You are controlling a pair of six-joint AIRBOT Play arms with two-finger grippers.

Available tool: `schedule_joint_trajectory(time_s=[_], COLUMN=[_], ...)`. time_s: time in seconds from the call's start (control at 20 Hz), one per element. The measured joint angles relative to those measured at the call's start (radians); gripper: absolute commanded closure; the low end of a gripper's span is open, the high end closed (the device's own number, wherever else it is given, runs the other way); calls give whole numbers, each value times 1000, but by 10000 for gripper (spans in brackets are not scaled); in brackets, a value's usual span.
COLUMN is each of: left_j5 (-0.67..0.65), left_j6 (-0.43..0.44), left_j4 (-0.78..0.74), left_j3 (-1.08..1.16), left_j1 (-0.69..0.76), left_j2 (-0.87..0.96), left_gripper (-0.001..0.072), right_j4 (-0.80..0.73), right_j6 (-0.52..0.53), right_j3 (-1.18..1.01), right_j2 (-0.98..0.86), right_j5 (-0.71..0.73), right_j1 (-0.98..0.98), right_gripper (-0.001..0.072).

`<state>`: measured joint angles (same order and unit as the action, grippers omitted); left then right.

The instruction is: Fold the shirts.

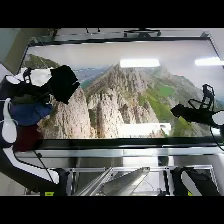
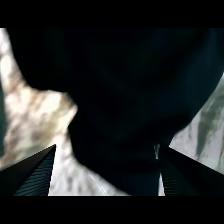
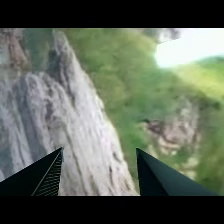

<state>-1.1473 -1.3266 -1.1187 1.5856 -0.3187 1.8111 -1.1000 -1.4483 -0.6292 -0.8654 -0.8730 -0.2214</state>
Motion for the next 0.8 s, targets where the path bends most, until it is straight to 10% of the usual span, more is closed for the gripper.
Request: schedule_joint_trajectory(time_s=[0.1,0.15,0.45,0.8], left_j5=[-4,-15,-104,-249], left_j6=[4,6,7,124], left_j4=[0,-3,32,586], left_j3=[73,106,203,218], left_j1=[35,48,79,236], left_j2=[65,92,151,5], left_gripper=[582,695,695,694], right_j4=[0,-2,2,31], right_j6=[-2,-2,-2,60], right_j3=[0,0,0,-58], right_j2=[-32,-47,-86,-71], right_j5=[2,3,3,-72], right_j1=[-7,-9,-13,-14], right_gripper=[206,207,209,209])
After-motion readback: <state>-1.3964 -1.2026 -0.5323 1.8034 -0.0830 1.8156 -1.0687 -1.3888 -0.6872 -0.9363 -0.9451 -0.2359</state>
